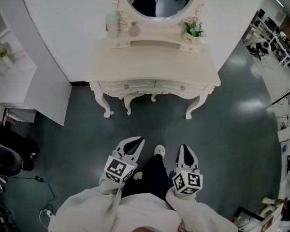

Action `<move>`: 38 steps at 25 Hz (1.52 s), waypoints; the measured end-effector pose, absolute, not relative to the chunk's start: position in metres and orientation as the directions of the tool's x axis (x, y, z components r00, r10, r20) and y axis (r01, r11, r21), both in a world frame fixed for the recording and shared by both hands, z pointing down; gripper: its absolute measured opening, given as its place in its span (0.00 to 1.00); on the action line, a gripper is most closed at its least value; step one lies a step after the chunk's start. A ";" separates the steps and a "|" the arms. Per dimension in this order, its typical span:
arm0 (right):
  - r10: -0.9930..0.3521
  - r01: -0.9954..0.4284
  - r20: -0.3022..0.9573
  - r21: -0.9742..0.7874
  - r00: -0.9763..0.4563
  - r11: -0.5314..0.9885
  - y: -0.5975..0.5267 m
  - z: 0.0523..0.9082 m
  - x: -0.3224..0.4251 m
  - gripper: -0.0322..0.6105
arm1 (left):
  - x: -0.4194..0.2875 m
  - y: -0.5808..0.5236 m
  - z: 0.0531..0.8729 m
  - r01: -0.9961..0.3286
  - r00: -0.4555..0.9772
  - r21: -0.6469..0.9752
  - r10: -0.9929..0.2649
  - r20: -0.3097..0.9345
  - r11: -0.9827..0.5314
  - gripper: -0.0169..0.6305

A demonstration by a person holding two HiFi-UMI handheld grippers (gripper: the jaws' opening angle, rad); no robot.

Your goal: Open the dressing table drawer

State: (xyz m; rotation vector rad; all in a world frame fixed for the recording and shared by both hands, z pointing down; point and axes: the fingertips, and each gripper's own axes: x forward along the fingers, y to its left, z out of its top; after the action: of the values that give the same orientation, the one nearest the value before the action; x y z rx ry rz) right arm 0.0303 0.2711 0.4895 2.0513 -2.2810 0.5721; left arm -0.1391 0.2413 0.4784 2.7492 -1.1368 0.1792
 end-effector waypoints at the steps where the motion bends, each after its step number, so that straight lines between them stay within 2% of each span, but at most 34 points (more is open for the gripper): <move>1: -0.957 -0.965 0.257 -0.254 -0.137 0.070 0.265 0.489 0.036 0.11 | -0.134 0.235 0.477 -0.709 0.703 0.101 -0.690 0.170 -0.698 0.05; 24: -0.955 -0.961 0.243 -0.254 -0.172 0.109 0.125 0.486 0.136 0.11 | -0.030 0.097 0.471 -0.702 0.711 0.092 -0.687 0.149 -0.706 0.05; 38: -0.943 -0.954 0.249 -0.256 -0.221 0.155 0.062 0.490 0.167 0.11 | 0.000 0.039 0.475 -0.739 0.673 0.097 -0.726 0.145 -0.666 0.05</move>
State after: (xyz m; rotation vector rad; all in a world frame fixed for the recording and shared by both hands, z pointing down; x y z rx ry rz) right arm 0.1673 0.0616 0.4897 1.9420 -2.3645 0.5635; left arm -0.0005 0.0393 0.4746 2.7360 -1.2062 0.1403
